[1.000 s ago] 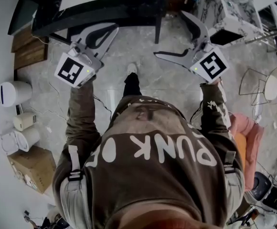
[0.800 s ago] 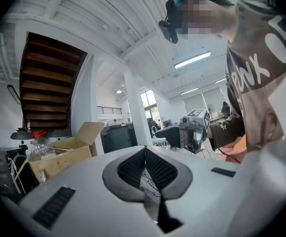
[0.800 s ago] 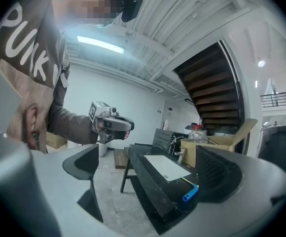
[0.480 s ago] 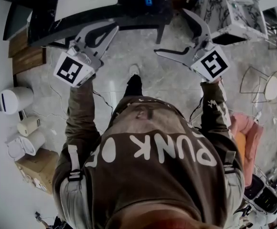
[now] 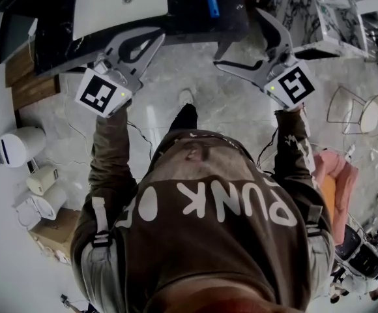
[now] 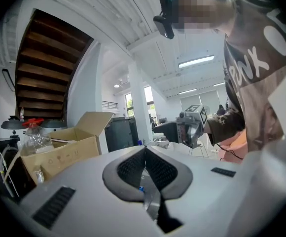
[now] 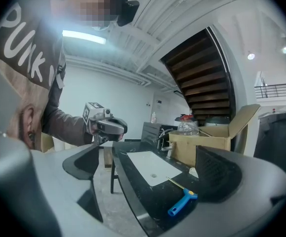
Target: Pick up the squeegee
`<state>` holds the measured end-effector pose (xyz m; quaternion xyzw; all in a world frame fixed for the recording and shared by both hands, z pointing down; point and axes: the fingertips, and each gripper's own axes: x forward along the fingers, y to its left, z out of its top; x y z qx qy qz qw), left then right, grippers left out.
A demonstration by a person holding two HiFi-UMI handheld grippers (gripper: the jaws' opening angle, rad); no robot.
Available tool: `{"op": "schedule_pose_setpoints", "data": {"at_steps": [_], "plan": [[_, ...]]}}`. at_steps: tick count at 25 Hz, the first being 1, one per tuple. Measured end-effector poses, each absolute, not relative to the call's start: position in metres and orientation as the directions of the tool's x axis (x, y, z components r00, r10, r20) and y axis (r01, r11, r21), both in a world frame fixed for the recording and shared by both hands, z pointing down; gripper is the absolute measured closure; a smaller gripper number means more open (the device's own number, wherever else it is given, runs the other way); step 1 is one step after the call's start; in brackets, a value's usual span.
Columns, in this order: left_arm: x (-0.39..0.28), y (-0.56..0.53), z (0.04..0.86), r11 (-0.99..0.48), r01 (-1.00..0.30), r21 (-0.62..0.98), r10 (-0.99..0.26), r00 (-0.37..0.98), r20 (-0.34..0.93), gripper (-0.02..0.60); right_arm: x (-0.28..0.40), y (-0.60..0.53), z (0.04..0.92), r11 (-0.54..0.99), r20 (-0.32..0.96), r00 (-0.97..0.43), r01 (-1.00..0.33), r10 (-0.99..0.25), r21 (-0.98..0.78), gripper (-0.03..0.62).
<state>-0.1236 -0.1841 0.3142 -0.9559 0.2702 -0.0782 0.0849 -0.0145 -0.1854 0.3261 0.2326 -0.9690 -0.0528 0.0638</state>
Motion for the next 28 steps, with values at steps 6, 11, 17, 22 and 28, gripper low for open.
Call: {"op": "schedule_pose_setpoints", "data": {"at_steps": [6, 11, 17, 22, 28], "plan": [[-0.151, -0.221, 0.326, -0.858, -0.482, -0.18, -0.503, 0.858, 0.101, 0.578, -0.039, -0.227, 0.335, 0.863, 0.127, -0.854, -0.492, -0.505, 0.117, 0.0], [-0.168, -0.243, 0.333, -0.87, -0.466, -0.158, -0.483, 0.871, 0.093, 0.578, -0.054, -0.252, 0.344, 0.839, 0.134, -0.828, -0.533, -0.544, 0.112, 0.0], [-0.168, -0.255, 0.339, -0.883, -0.447, -0.141, -0.461, 0.883, 0.086, 0.578, -0.053, -0.273, 0.358, 0.812, 0.165, -0.796, -0.575, -0.583, 0.097, 0.0], [-0.165, -0.259, 0.339, -0.88, -0.455, -0.136, -0.468, 0.88, 0.087, 0.578, -0.048, -0.288, 0.364, 0.803, 0.182, -0.782, -0.589, -0.596, 0.096, 0.0], [-0.158, -0.267, 0.334, -0.864, -0.479, -0.154, -0.496, 0.864, 0.09, 0.578, -0.035, -0.315, 0.374, 0.785, 0.177, -0.766, -0.613, -0.618, 0.086, 0.002]]}}
